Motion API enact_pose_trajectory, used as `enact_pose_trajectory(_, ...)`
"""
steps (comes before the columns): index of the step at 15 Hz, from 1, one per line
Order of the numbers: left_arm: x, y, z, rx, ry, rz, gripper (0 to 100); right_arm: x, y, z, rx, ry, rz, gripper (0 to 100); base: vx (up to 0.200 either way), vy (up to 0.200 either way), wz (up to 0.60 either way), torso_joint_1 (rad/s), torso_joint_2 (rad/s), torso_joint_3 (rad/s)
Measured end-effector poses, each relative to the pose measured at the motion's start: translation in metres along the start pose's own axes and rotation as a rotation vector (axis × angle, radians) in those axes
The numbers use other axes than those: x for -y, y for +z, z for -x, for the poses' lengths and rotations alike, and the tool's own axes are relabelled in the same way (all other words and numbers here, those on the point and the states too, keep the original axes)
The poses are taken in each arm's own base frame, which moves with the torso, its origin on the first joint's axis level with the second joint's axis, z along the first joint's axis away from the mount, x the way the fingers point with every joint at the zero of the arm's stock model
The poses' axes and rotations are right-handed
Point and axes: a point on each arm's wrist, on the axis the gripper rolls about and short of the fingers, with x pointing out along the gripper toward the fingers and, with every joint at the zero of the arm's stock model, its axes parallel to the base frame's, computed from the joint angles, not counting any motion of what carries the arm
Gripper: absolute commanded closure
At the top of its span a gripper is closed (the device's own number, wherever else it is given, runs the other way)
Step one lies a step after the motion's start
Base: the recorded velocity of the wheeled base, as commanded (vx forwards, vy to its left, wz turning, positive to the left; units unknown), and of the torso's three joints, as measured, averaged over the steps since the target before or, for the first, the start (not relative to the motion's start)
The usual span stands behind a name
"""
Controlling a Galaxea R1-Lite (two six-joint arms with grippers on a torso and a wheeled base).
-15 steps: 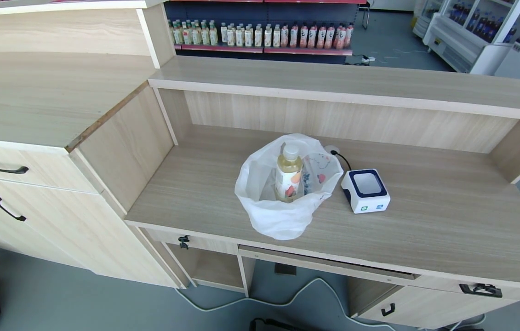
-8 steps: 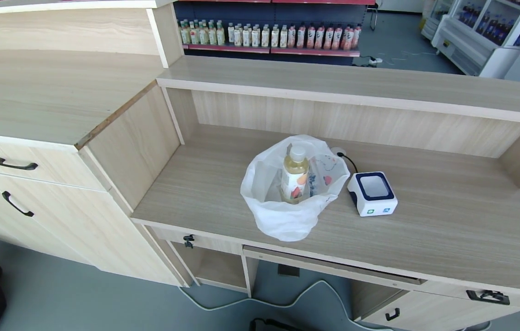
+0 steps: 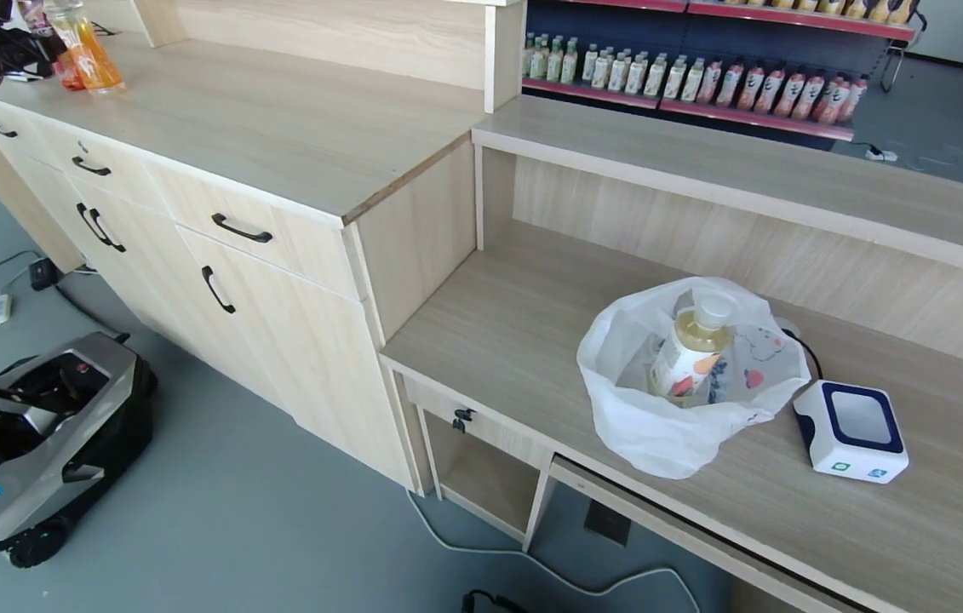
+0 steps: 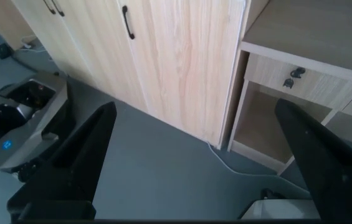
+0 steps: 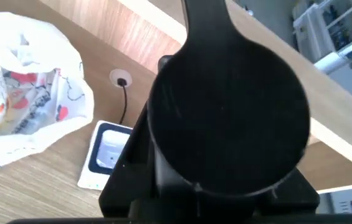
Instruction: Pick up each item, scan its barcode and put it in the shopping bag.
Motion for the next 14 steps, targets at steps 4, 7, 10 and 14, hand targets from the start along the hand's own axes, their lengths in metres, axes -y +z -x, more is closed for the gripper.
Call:
enact_pose_trajectory(4,0.000,0.000,0.000,0.001,0.000,0.000,0,-0.009,-0.026,-0.039,-0.172,0.116,-0.437,100,0.000,0.000,0.00,0.000,0.00,0.000)
enact_pose_trajectory(7,0.000,0.000,0.000,0.000,0.000,0.000,0,-0.018,-0.052,-0.052,-0.352,0.154,-0.629,100,0.000,0.000,0.00,0.000,0.00,0.000)
enact_pose_trajectory(10,0.000,0.000,0.000,0.000,0.000,0.000,0,-0.019,-0.062,-0.068,-0.386,0.159,-0.667,100,0.000,0.000,0.00,0.000,0.00,0.000)
enact_pose_trajectory(14,0.000,0.000,0.000,0.000,0.000,0.000,0,-0.018,-0.058,-0.097,-0.288,0.294,-0.681,100,0.000,0.000,0.00,0.000,0.00,0.000)
